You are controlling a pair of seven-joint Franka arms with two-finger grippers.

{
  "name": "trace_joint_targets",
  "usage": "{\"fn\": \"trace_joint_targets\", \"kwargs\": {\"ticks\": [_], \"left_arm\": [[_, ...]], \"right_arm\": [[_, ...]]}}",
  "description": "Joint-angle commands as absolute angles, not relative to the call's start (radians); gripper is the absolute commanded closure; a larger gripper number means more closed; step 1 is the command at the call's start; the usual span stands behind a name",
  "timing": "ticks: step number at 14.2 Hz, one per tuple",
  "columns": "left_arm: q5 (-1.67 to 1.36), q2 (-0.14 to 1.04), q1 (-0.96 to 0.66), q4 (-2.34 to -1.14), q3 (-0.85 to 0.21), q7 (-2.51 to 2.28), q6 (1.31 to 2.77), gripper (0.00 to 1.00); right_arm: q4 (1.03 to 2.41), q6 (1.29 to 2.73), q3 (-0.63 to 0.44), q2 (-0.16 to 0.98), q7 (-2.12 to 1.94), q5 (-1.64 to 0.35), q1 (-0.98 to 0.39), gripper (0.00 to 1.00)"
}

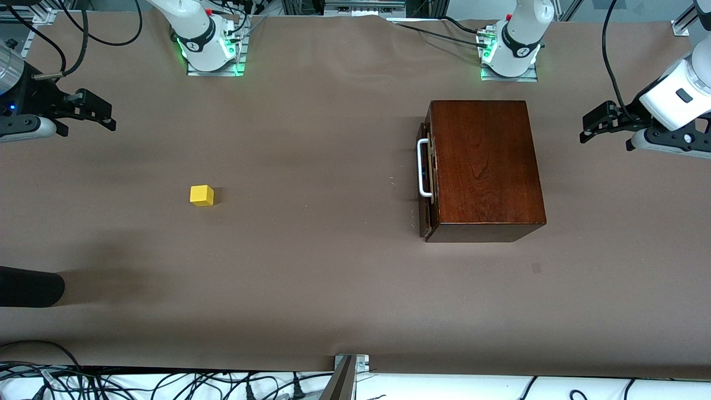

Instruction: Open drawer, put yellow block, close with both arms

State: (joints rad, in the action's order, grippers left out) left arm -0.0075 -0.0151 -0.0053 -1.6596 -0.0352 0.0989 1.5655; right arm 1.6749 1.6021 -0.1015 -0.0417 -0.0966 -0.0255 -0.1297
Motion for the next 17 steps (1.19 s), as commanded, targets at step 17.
{"fn": "trace_joint_targets", "kwargs": {"ticks": [17], "left_arm": [[0.011, 0.023, -0.012, -1.595, -0.043, 0.087, 1.548, 0.0]], "right_arm": [[1.675, 1.605, -0.1, -0.046, -0.114, -0.041, -0.124, 0.0]]}}
